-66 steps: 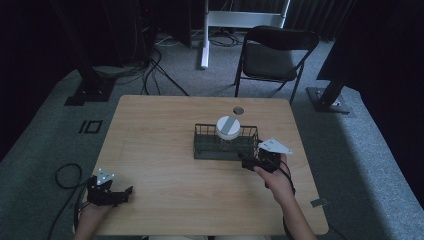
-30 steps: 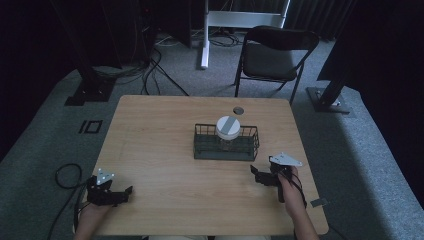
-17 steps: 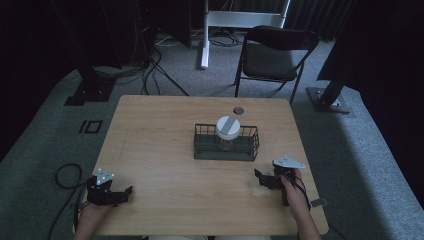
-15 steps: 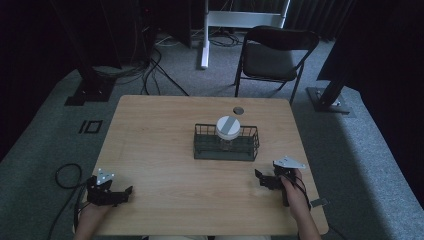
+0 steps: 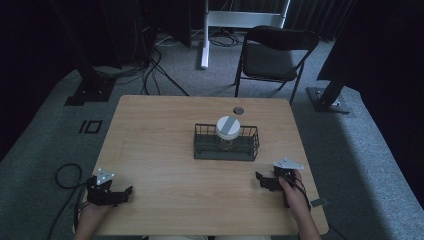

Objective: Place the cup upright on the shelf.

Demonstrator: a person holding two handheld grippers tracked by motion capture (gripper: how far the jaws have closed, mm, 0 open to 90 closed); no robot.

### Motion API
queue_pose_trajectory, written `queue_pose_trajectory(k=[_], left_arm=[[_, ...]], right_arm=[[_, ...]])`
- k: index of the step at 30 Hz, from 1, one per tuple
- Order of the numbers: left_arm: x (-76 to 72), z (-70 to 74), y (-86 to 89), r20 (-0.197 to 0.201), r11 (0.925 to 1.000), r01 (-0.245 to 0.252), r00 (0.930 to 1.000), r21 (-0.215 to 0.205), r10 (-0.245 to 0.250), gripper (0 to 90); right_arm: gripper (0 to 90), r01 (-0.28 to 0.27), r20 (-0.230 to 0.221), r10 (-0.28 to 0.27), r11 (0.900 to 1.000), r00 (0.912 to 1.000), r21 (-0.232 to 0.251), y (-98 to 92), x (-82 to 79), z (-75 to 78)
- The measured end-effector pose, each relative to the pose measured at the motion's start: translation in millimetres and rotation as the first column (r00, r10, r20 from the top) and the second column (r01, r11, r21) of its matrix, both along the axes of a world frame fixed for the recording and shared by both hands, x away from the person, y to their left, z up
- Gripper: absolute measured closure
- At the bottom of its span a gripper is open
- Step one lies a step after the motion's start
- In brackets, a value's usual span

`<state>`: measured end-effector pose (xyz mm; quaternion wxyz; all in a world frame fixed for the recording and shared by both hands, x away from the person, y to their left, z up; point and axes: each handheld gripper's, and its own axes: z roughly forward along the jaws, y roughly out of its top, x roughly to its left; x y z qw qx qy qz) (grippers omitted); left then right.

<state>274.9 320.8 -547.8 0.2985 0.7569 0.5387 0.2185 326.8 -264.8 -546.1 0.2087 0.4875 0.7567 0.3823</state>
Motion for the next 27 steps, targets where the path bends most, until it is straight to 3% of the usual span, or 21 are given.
queue_pose_trajectory(k=[8,11,17,27], left_arm=[[0.0,0.0,0.0,0.000,1.0000,0.000,1.0000,0.000,0.000,0.6],[0.0,0.0,0.0,0.000,1.0000,0.000,1.0000,0.000,0.000,0.6],[0.0,0.0,0.0,0.000,1.0000,0.001,1.0000,0.001,-0.001,0.6],[0.0,0.0,0.0,0.000,1.0000,0.001,1.0000,0.001,-0.001,0.6]], right_arm=[[13.2,0.000,-0.020,0.000,1.000,0.9998,-0.008,-2.8,1.3,-2.8],[12.8,-0.020,-0.062,0.018,0.999,0.9979,-0.034,-2.4,1.9,-4.4],[12.1,-0.042,-0.056,0.037,0.996,0.9977,-0.082,0.3,1.4,-4.9],[11.9,-0.043,-0.056,0.038,0.996,0.9977,-0.084,0.7,1.4,-5.0]])
